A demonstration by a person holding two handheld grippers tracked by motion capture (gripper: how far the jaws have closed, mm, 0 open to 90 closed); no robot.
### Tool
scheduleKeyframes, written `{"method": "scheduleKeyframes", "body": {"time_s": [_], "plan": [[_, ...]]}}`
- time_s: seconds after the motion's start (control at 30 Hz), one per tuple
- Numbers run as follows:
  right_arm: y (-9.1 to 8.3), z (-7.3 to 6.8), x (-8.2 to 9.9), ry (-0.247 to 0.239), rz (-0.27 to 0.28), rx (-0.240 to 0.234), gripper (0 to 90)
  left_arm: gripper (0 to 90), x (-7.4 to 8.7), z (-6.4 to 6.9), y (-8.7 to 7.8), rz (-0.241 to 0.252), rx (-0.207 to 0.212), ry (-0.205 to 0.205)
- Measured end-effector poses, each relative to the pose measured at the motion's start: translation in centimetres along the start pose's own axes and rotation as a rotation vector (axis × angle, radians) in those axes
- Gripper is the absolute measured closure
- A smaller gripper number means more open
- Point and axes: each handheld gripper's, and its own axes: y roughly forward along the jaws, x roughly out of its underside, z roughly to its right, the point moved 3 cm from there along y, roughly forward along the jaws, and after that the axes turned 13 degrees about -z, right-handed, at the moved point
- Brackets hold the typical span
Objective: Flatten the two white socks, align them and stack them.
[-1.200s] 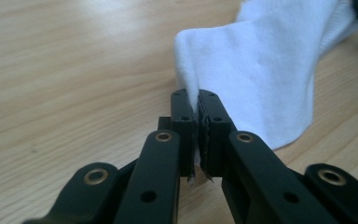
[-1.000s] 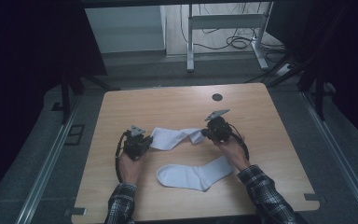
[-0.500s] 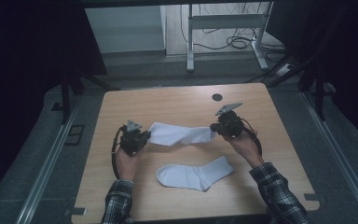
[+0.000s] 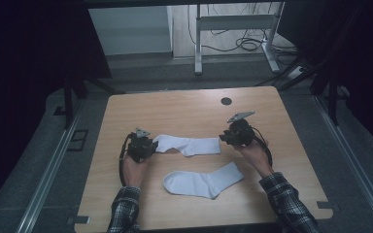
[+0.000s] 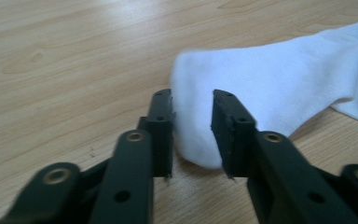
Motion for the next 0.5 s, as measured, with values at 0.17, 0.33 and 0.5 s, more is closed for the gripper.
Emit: {"method": "scheduleKeyframes", "body": {"time_s": [0.17, 0.33, 0.5], "plan": [[0.8, -0.6, 0.4, 0.02, 0.002, -0.009, 58.8, 62.8, -0.2, -0.5, 0.0, -0.007, -0.014, -0.011], [2.5, -1.4, 0.6, 0.018, -0.028, -0.008, 55.8, 59.2, -0.3, -0.9, 0.7, -0.026, -0.035, -0.011], [3.6, -1.9, 0.9, -0.009, -0.068, 0.028, 56.5, 59.0, -0.2, -1.0, 1.4, -0.041, -0.038, -0.014]]}}
